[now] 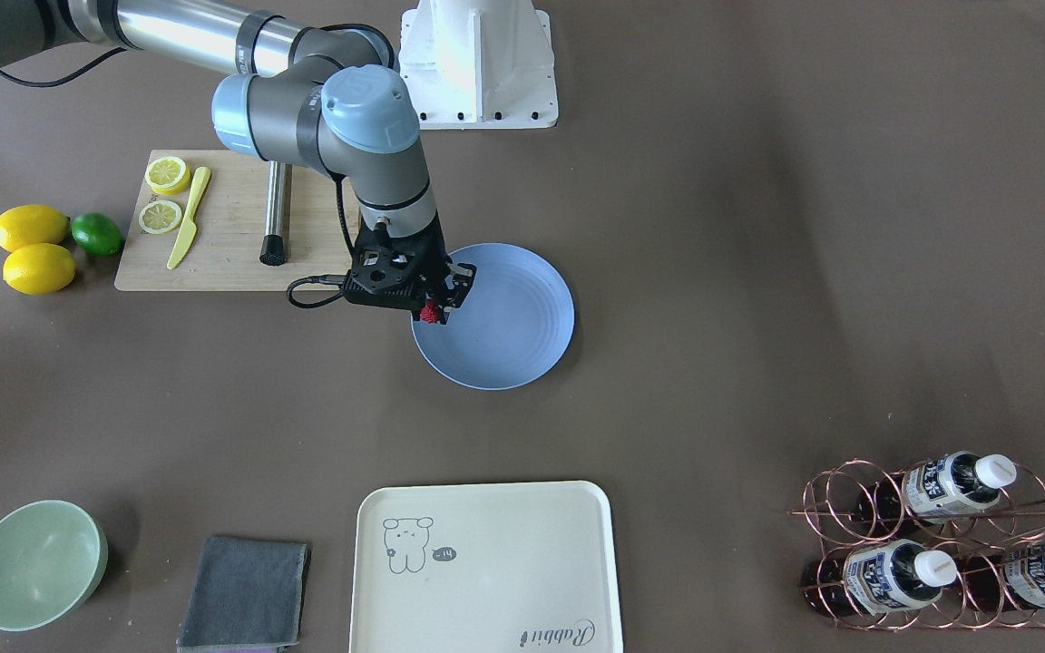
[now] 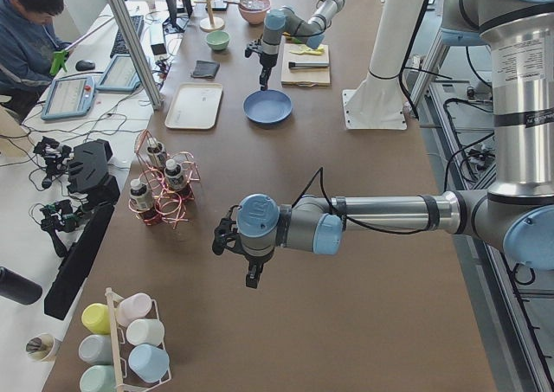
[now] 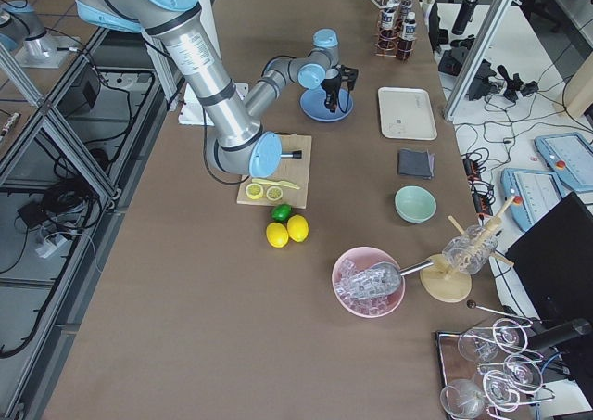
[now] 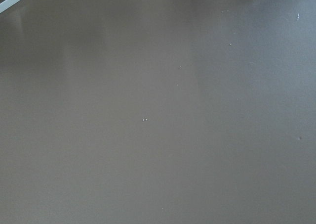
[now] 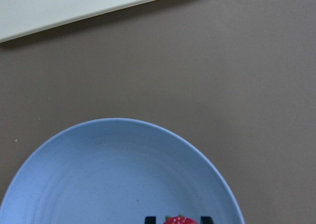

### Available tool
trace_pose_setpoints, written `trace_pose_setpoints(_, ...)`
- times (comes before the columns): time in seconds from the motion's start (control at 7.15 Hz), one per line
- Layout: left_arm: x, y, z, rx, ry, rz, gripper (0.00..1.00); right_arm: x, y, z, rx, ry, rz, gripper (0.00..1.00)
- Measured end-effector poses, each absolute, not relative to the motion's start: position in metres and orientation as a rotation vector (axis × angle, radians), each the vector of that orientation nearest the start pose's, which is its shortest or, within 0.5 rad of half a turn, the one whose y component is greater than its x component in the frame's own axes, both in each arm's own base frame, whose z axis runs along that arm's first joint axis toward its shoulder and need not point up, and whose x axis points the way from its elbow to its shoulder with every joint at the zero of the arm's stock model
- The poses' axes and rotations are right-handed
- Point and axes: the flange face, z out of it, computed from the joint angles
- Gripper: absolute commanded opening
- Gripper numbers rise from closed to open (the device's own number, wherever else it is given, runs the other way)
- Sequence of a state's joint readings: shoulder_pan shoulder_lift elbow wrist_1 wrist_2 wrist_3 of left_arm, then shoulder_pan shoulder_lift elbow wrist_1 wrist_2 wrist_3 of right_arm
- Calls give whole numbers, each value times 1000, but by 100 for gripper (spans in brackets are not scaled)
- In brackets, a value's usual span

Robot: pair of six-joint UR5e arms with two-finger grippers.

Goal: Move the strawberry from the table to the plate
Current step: 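Carry the strawberry with the right gripper over the light blue plate, then lower the strawberry onto the plate and open the right gripper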

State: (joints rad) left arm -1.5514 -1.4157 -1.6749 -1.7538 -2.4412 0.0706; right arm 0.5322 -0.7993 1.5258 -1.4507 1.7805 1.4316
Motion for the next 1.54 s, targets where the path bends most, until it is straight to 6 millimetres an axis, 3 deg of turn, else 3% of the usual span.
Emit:
trace_pose_setpoints(0.28,-49,-433,654,144,866,140,99,-603,-469,179,99,-837,279,0)
trace_pose_setpoints(0.84,-49,-433,654,143,866,140,99,-632,-457,188,122,-803,259,0)
trace_pose_setpoints(1.26,-48,-434,653,145,867,141,99,-641,-455,197,122,-808,264,100)
trace_pose_setpoints(1.54,-49,-434,653,144,866,141,99,-645,-457,202,145,-787,315,100)
